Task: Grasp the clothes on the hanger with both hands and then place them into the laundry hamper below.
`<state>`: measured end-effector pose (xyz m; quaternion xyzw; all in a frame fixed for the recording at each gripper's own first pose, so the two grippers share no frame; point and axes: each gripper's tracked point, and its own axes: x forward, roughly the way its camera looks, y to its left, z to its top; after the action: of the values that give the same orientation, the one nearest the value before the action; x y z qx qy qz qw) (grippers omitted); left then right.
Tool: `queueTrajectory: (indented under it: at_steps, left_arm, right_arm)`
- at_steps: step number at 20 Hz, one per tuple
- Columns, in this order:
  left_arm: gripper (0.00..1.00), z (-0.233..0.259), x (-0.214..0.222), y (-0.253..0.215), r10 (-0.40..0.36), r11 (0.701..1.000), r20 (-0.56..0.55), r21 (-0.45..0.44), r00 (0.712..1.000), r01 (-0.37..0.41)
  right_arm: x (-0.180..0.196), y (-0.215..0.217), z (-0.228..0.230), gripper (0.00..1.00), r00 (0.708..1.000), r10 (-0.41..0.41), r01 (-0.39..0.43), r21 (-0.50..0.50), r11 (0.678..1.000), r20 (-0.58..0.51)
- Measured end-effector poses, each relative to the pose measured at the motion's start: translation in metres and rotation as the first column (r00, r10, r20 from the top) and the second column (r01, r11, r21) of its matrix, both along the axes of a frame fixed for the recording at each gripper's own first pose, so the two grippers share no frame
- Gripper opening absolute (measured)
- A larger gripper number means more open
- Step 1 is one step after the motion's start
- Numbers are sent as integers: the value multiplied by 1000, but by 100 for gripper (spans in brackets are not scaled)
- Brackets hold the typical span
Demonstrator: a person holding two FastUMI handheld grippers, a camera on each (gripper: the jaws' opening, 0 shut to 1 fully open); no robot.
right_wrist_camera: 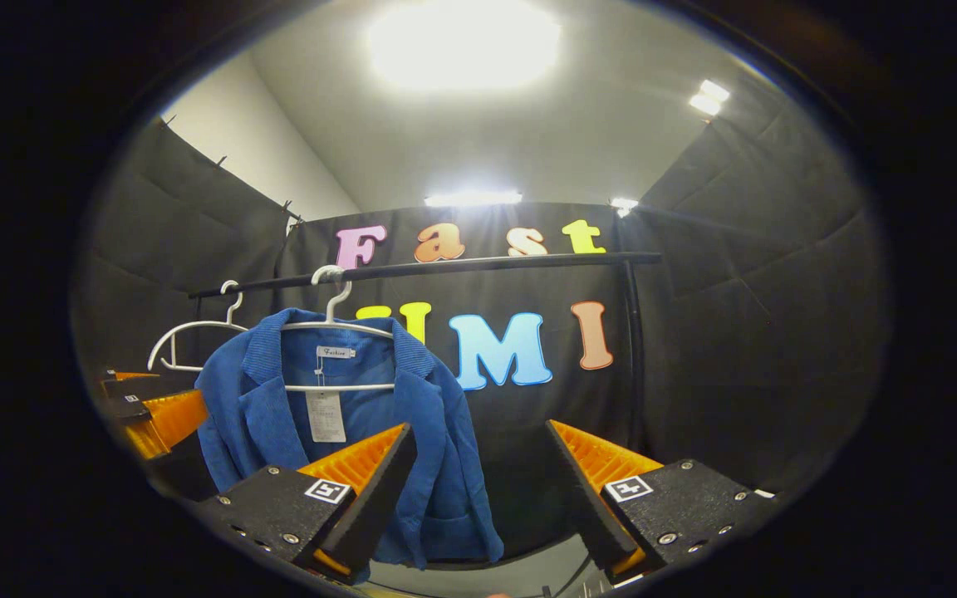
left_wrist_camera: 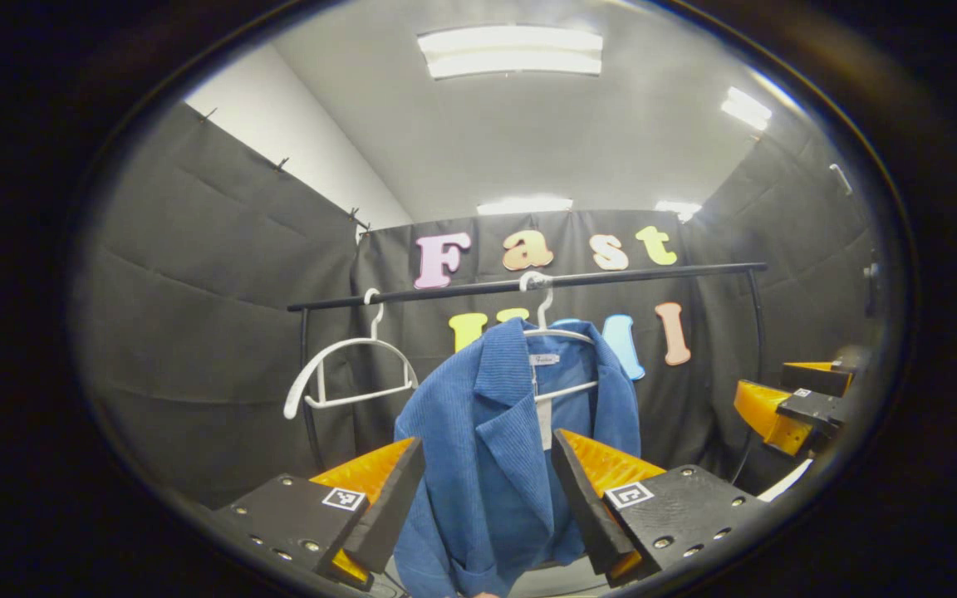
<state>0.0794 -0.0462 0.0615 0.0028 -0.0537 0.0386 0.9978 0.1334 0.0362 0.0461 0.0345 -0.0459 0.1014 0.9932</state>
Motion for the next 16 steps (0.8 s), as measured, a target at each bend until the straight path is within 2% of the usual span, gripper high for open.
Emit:
queueTrajectory:
  at_steps: [9,16]
  left_arm:
    - [88,-10,54,-17,69,998,-17,-4,997,-69]
    - [88,-28,88,-15,144,989,-50,-5,988,-145]
  right_arm:
    - [70,31,-3,95,992,126,-126,35,991,4]
    - [120,64,-8,95,971,238,-238,73,969,8]
